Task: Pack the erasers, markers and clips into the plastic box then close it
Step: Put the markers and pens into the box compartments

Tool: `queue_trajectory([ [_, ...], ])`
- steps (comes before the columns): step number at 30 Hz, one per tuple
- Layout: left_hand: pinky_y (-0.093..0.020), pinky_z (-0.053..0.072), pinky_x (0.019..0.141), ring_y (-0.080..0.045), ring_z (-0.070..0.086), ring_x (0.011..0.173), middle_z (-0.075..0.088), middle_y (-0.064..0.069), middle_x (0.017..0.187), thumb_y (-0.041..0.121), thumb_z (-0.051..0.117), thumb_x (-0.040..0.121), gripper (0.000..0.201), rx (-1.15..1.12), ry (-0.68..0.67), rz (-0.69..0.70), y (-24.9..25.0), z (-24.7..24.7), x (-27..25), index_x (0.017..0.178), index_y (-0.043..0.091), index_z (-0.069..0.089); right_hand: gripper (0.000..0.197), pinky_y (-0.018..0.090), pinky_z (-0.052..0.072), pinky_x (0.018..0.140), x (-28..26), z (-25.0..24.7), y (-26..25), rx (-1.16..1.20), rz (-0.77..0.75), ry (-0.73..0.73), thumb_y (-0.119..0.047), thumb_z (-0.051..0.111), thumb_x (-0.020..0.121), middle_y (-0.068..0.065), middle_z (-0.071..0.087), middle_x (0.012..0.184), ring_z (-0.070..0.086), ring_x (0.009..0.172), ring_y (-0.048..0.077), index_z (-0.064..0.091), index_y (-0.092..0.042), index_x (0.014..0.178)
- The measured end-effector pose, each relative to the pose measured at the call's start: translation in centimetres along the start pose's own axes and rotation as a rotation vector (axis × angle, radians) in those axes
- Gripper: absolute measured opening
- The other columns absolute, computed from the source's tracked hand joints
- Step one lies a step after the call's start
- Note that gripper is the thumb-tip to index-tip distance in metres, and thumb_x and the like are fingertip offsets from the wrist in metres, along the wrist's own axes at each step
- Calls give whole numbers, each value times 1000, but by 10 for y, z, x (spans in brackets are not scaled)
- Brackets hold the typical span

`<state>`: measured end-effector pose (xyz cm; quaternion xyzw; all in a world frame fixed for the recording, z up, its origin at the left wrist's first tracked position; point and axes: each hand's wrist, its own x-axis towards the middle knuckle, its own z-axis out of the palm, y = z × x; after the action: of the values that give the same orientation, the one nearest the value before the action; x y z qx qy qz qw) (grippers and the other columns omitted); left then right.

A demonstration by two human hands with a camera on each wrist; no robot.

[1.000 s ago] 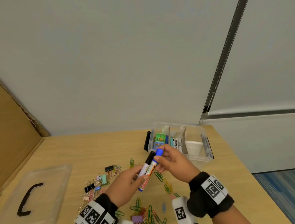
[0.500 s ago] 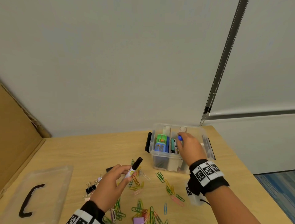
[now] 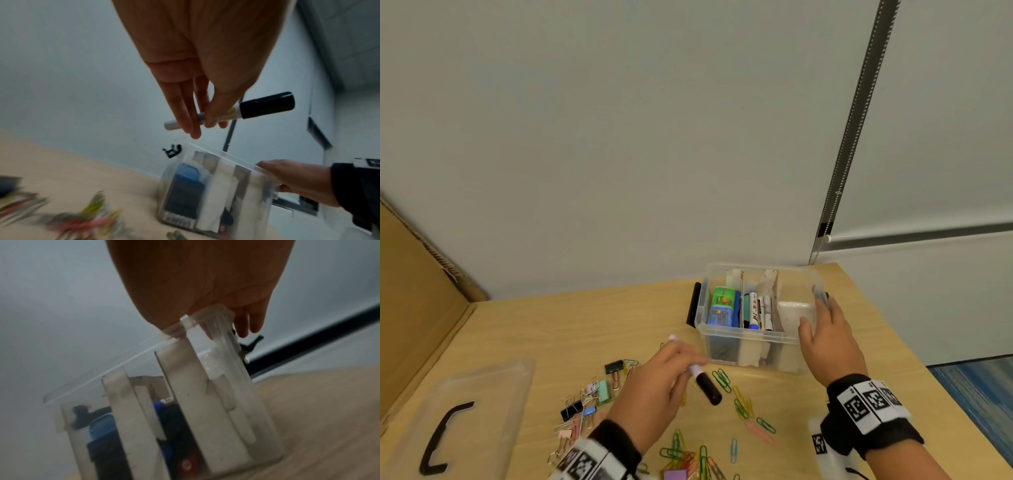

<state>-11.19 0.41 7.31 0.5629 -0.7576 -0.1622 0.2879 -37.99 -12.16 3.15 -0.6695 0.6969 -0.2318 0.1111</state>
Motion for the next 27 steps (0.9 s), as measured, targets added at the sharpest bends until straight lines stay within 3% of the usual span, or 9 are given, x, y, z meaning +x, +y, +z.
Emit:
queue_trajectory([
  [3,-13,42,100,0,54,110,50,17,129,20,48,95,29,112,-29,69,26,5,44,120,27,59,58,41,37,106,-3,2,-1,60,-4,13,-36,32,97,8,13,158,27,141,26,18,-17,150],
  [7,-25,53,90,-14,60,96,52,6,126,10,55,91,28,296,-61,131,32,14,121,117,20,58,58,39,42,101,-4,2,0,59,-10,26,-36,32,96,7,13,158,30,140,25,19,-16,149],
  [12,-39,54,75,-29,60,84,53,-8,117,-3,61,79,38,618,-358,72,26,29,185,114,13,57,58,37,42,104,-4,3,2,53,-51,43,-36,33,96,9,16,157,29,141,24,24,-12,147],
  [15,-42,49,85,-34,57,104,53,-14,125,4,52,88,33,700,-550,41,33,47,200,121,8,55,56,36,38,108,-4,3,3,54,-58,62,-34,36,96,11,19,156,29,141,24,27,-10,146],
  [19,-41,44,98,-31,50,121,50,-12,136,9,47,94,33,739,-686,32,42,51,211,126,9,55,55,37,40,107,-4,4,2,51,-57,68,-33,37,95,12,22,154,31,140,25,31,-10,144],
  [22,-38,39,103,-32,39,133,23,-2,157,3,46,93,54,765,-804,17,48,41,214,143,19,36,55,37,40,108,-3,4,2,52,-58,70,-34,36,95,13,22,154,31,140,25,31,-10,144],
  [24,-34,43,92,-32,44,129,10,5,160,-7,49,87,70,787,-796,75,51,37,213,147,26,30,56,38,39,108,-3,5,2,54,-58,77,-33,37,94,15,24,153,32,139,26,31,-9,144],
  [27,-28,42,77,-32,51,123,9,7,160,-12,50,81,78,782,-680,141,47,35,209,145,30,34,55,41,40,107,-4,5,2,40,-59,79,-32,38,93,16,25,153,32,139,28,35,-7,142],
])
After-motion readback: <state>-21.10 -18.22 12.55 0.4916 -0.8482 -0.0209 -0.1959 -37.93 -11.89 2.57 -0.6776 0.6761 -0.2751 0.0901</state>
